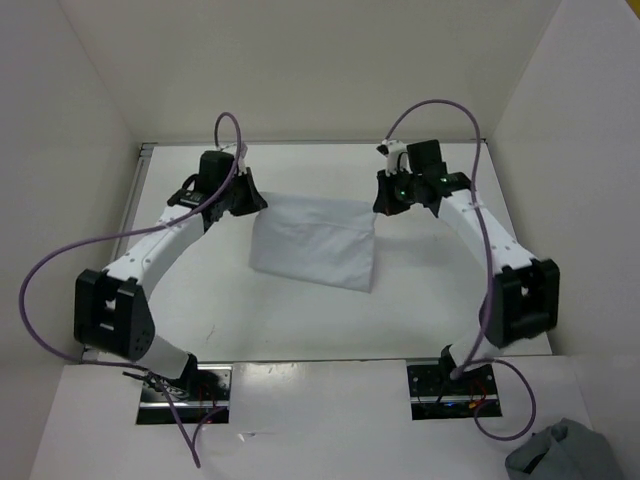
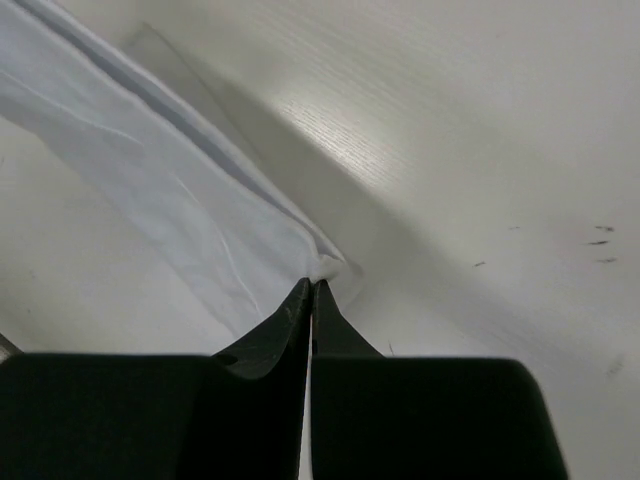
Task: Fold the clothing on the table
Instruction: Fold the skirt
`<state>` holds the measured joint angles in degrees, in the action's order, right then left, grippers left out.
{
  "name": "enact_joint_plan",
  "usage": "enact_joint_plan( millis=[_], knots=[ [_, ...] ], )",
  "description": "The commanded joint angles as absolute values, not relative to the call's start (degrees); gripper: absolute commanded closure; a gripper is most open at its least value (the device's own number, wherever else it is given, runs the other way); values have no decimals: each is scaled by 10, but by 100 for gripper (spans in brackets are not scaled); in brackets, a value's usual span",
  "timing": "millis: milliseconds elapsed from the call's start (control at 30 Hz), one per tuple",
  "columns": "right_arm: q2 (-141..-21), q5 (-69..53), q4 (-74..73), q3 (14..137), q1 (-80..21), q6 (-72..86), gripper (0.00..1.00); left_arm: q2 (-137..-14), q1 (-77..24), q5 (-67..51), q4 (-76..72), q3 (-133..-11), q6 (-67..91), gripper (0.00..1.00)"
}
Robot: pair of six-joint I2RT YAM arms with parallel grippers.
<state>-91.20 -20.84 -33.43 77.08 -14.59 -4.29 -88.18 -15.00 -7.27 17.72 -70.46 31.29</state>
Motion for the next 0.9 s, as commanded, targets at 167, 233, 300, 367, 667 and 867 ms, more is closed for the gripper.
enact_joint_plan(
  millis=[167, 233, 300, 367, 667, 867],
  knots=[
    [-779, -269, -473, 743, -142, -142, 100, -775, -208, -115, 247, -657, 284, 99],
    [-751, -264, -482, 729, -142, -153, 100, -743, -227, -120, 252, -639, 284, 99],
    [-735, -252, -493, 722, -142, -160, 100, -729, -234, -120, 267, -632, 294, 97],
    [-723, -243, -518, 708, -142, -165, 100, -722, -239, -127, 279, -624, 294, 97],
    [-669, -207, -562, 683, -142, -187, 100, -728, -277, -107, 364, -618, 336, 96],
    [-753, -183, -511, 659, -142, -159, 100, -793, -282, -69, 350, -618, 341, 93]
  ],
)
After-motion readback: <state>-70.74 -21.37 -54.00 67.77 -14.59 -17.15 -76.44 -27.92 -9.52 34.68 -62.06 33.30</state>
